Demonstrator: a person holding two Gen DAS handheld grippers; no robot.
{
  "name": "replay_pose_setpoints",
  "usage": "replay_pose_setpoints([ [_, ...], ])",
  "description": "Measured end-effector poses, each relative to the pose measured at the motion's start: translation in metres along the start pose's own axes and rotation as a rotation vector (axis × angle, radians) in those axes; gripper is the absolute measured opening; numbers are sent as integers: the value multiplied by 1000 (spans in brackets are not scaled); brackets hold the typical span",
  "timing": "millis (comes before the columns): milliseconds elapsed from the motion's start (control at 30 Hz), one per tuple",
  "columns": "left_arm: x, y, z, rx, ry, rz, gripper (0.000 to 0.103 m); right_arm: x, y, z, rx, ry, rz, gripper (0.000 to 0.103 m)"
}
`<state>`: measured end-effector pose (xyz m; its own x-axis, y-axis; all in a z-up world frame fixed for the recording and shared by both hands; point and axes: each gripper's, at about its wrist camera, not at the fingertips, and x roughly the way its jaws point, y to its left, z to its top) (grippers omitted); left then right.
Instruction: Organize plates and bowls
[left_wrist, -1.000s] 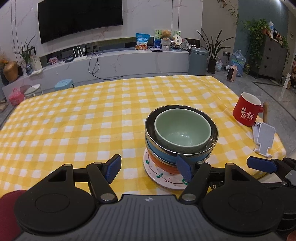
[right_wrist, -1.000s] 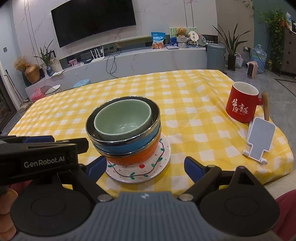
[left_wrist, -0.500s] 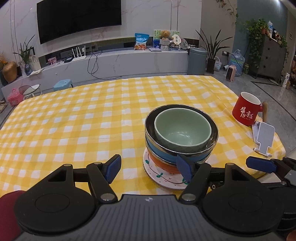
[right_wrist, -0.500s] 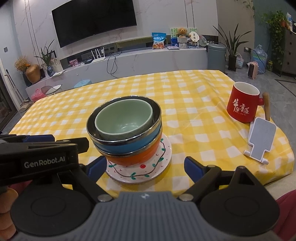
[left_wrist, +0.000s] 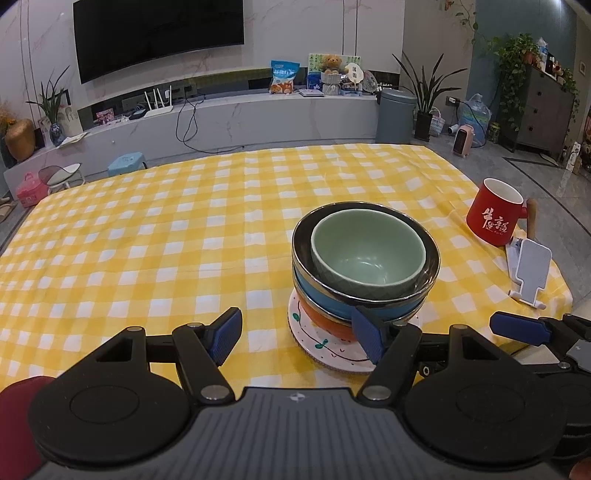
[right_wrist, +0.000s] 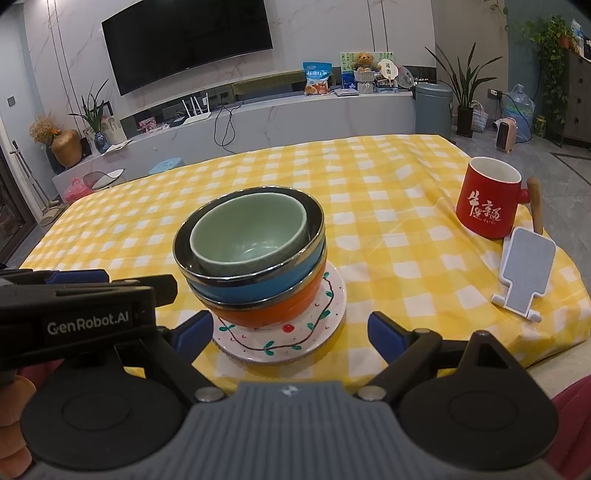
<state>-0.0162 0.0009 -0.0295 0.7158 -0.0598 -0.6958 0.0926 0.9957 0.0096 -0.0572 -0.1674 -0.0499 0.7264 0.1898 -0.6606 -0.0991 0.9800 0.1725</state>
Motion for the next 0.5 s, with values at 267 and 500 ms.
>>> replay_pose_setpoints([
  [267, -2, 0, 0, -3, -7, -5, 80, -1, 0, 0, 7, -9, 3, 89],
  [500, -3, 0, 0, -4, -5, -7, 80, -1, 0, -1, 11, -14, 11, 89],
])
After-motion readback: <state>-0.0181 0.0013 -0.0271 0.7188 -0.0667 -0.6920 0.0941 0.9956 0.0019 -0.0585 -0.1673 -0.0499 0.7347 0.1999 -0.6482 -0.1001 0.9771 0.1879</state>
